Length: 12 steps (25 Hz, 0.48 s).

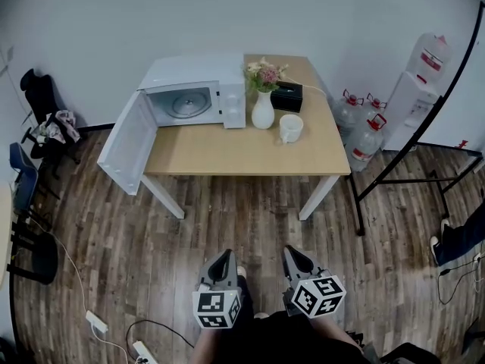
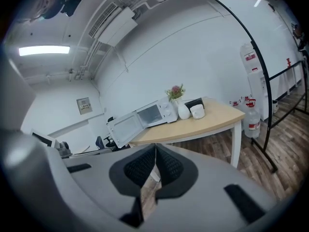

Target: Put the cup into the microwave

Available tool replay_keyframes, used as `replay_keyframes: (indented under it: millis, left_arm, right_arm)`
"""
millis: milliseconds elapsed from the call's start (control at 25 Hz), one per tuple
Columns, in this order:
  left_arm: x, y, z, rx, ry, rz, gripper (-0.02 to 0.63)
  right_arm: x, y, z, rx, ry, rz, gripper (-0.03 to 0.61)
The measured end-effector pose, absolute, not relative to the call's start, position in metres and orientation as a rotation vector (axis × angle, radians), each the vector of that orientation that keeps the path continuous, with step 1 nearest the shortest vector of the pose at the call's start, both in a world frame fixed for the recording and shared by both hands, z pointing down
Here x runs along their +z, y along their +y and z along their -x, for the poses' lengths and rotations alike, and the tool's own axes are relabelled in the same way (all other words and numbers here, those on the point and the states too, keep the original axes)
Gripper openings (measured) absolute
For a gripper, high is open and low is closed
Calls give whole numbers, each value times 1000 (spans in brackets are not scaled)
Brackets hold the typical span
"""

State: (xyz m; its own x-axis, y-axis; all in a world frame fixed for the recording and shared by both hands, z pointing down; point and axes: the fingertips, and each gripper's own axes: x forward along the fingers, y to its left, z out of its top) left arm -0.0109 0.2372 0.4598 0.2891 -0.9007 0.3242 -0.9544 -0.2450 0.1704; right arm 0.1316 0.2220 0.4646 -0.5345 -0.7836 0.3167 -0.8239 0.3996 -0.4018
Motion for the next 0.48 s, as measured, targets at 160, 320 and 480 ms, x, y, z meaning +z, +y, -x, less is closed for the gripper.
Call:
replay_keyframes:
  millis: [160,320,480]
  left_arm:
    - [452,206,23,225,-1675,-2248,5]
    - [448,178,31,231,-1656,-2277,5]
    - [447,150,45,237,-1645,-2289,5]
  right_arm:
    - [460,196,-119,809,-2560,-1484,-6]
    - [460,172,-108,816,-2552,-1501,-6]
    - [460,147,-97,829,-2542,-1524,-6]
